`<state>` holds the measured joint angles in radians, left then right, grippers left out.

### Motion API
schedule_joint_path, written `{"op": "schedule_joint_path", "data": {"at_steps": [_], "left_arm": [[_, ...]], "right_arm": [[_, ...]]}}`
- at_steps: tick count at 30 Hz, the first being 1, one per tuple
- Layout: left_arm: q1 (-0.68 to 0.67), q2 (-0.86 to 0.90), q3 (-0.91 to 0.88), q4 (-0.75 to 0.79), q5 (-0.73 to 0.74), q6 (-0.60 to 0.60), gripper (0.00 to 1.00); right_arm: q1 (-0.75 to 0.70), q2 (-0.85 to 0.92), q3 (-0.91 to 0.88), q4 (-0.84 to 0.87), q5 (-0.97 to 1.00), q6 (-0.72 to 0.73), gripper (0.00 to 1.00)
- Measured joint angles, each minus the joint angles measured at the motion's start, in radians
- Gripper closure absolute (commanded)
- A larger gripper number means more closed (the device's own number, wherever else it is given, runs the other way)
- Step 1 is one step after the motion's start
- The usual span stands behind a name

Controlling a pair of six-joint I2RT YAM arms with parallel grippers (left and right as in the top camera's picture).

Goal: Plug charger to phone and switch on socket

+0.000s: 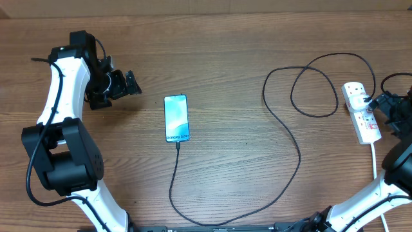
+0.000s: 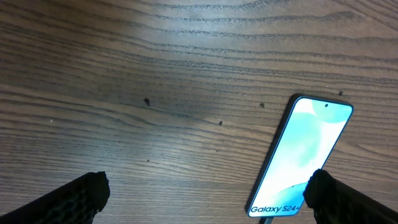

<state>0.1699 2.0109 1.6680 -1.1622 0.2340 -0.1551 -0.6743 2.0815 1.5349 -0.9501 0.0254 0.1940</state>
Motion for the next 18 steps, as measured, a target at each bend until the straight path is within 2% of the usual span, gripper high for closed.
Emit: {"op": "schedule_joint_path", "data": {"at_steps": [18], "left_arm": [[0.000, 0.000, 0.000, 0.000, 0.000, 0.000, 0.00]], "right_arm": [[-0.001, -0.011, -0.010, -0.053, -0.039, -0.034, 0.00]]}}
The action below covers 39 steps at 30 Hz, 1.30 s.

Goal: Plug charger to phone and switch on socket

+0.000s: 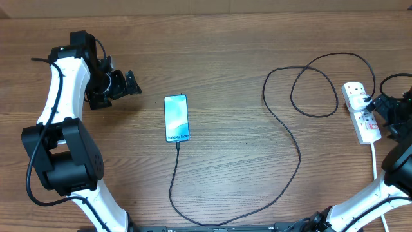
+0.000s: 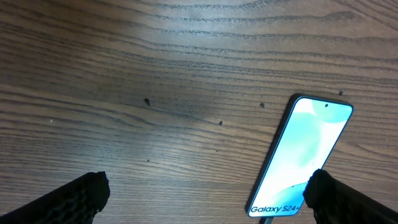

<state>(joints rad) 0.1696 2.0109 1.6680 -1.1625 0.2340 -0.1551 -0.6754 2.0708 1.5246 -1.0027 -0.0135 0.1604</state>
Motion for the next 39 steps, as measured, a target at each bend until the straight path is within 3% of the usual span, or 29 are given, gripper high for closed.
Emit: {"op": "schedule_joint_path", "data": {"at_steps": [3, 9, 13, 20, 28, 39], "left_arm": [[0.000, 0.000, 0.000, 0.000, 0.000, 0.000, 0.00], [0.000, 0.000, 0.000, 0.000, 0.000, 0.000, 0.00], [0.000, 0.000, 0.000, 0.000, 0.000, 0.000, 0.00], [0.000, 0.000, 0.000, 0.000, 0.000, 0.000, 0.00], [0.000, 0.000, 0.000, 0.000, 0.000, 0.000, 0.00], [0.000, 0.000, 0.000, 0.000, 0.000, 0.000, 0.00]], "right_arm": [[0.000, 0.000, 0.000, -0.012, -0.003, -0.005, 0.00], [0.014, 0.004, 0.082, -0.205, 0.001, 0.005, 0.00], [0.021, -0.009, 0.204, -0.282, -0.064, -0.004, 0.00], [0.106, -0.093, 0.222, -0.370, -0.165, -0.029, 0.00], [0.214, -0.093, 0.222, -0.365, -0.193, -0.031, 0.00], [0.222, -0.093, 0.222, -0.280, -0.194, -0.034, 0.00]]}}
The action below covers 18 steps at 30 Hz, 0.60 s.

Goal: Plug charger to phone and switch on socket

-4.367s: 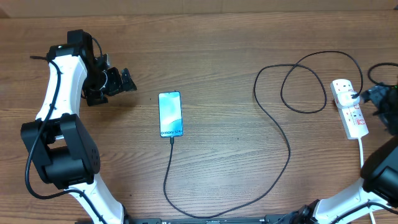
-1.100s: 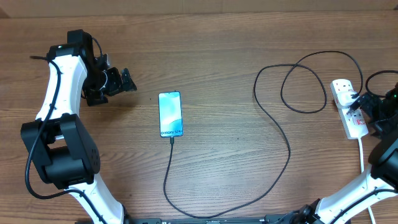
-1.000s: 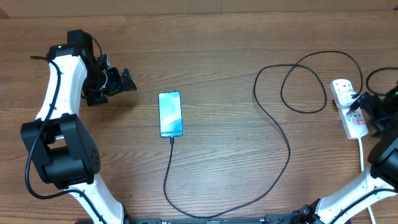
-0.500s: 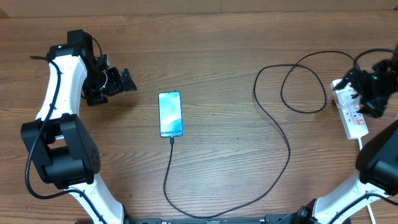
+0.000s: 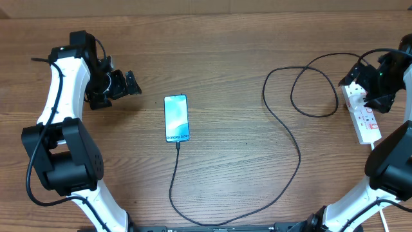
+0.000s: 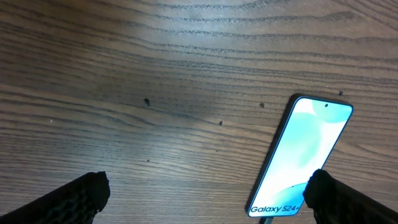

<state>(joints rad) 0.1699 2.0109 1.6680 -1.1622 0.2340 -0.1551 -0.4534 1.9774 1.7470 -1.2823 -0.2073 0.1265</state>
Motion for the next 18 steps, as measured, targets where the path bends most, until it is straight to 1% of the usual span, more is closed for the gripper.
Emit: {"op": "schedule_joint_path", "data": {"at_steps": [13, 18], "left_arm": [[0.000, -0.001, 0.000, 0.000, 0.000, 0.000, 0.00], [0.000, -0.064, -0.004, 0.000, -0.003, 0.000, 0.00]], "right_arm": [[0.000, 0.000, 0.000, 0.041, 0.000, 0.000, 0.00], [0.000, 0.000, 0.000, 0.041, 0.000, 0.000, 0.00]]}}
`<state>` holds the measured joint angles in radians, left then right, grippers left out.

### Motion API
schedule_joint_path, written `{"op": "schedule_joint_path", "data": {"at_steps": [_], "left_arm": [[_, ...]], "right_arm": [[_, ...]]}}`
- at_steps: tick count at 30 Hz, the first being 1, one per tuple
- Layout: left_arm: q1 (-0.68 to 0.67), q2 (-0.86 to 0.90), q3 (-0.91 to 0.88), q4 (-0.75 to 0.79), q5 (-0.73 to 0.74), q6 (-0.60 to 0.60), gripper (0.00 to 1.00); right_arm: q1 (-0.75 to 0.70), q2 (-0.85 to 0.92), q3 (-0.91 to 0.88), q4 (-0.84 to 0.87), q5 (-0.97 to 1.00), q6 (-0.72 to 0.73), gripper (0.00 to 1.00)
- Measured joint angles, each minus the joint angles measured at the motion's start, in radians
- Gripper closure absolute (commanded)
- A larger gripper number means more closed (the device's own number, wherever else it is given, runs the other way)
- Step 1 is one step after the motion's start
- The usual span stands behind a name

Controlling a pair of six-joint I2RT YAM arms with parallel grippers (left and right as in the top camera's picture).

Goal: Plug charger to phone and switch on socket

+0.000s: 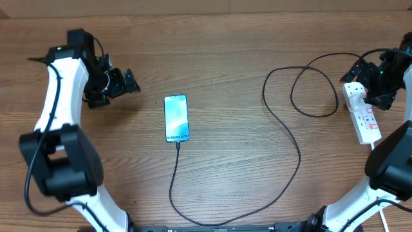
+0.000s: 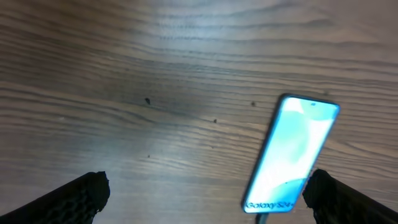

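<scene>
The phone [image 1: 176, 118] lies face up with its screen lit, also seen in the left wrist view [image 2: 292, 152]. The black charger cable [image 1: 293, 138] is plugged into the phone's near end and loops right to the white power strip [image 1: 364, 119]. My left gripper [image 1: 129, 82] hovers open to the left of the phone, its fingers [image 2: 78, 196] spread wide with nothing between them. My right gripper [image 1: 362, 87] hangs open over the strip's far end, hiding the plug there.
The wooden table [image 1: 232, 58] carries only the phone, the cable and the strip. The strip lies near the right edge, and its white lead [image 1: 374, 158] runs toward the front. The cable's loops [image 1: 315, 87] lie left of the strip.
My left gripper has shifted slightly, so the phone sits a little further left and higher in the now blurred wrist view. The right gripper stays over the strip's far end.
The phone lay lit with the cable in it at every moment. My right gripper was beside the strip's switches at the right edge at the first two moments. Then it was above the strip's far end, where it is now. The left gripper stayed open left of the phone.
</scene>
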<state>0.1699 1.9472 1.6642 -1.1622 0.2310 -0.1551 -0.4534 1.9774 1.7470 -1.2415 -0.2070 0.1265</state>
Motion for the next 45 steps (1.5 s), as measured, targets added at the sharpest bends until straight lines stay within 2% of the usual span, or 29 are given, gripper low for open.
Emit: {"op": "schedule_joint_path", "data": {"at_steps": [4, 11, 15, 20, 24, 25, 27, 29, 32, 36, 45], "left_arm": [[0.000, -0.171, -0.003, 0.000, -0.003, 0.000, 0.00], [0.000, -0.575, 0.000, -0.014, -0.051, 0.006, 0.01], [-0.004, -0.707, -0.015, 0.050, -0.079, 0.024, 0.00], [-0.052, -0.842, -0.254, 0.349, -0.090, 0.053, 0.00], [-0.106, -0.904, -0.588, 0.787, -0.066, 0.058, 0.00], [-0.113, -0.909, -0.640, 0.834, -0.060, 0.058, 0.00], [-0.134, -0.926, -0.815, 1.055, -0.035, 0.055, 0.00], [-0.145, -0.944, -0.928, 1.168, -0.024, 0.049, 0.01], [-0.149, -0.991, -1.099, 1.299, -0.017, 0.027, 0.00], [-0.149, -1.048, -1.279, 1.400, -0.024, 0.012, 0.01], [-0.149, -1.178, -1.593, 1.555, -0.045, 0.000, 0.00]], "right_arm": [[0.000, 0.000, 0.000, 0.000, 0.000, 0.000, 0.00], [0.000, 0.000, 0.000, 0.001, 0.000, 0.000, 0.00], [0.000, 0.000, 0.000, 0.000, 0.000, 0.000, 0.00], [0.000, 0.000, 0.000, 0.001, 0.000, 0.000, 0.00], [0.000, 0.000, 0.000, 0.001, -0.004, 0.000, 0.00], [0.000, 0.000, 0.000, 0.001, -0.003, 0.000, 0.00], [0.000, 0.000, 0.000, 0.001, -0.004, 0.000, 0.00], [0.000, 0.000, 0.000, 0.001, -0.003, 0.000, 0.00], [0.000, 0.000, 0.000, 0.001, -0.003, 0.000, 0.00], [0.000, 0.000, 0.000, 0.001, -0.003, 0.000, 0.00], [0.000, 0.000, 0.000, 0.000, -0.003, 0.000, 0.00]]}}
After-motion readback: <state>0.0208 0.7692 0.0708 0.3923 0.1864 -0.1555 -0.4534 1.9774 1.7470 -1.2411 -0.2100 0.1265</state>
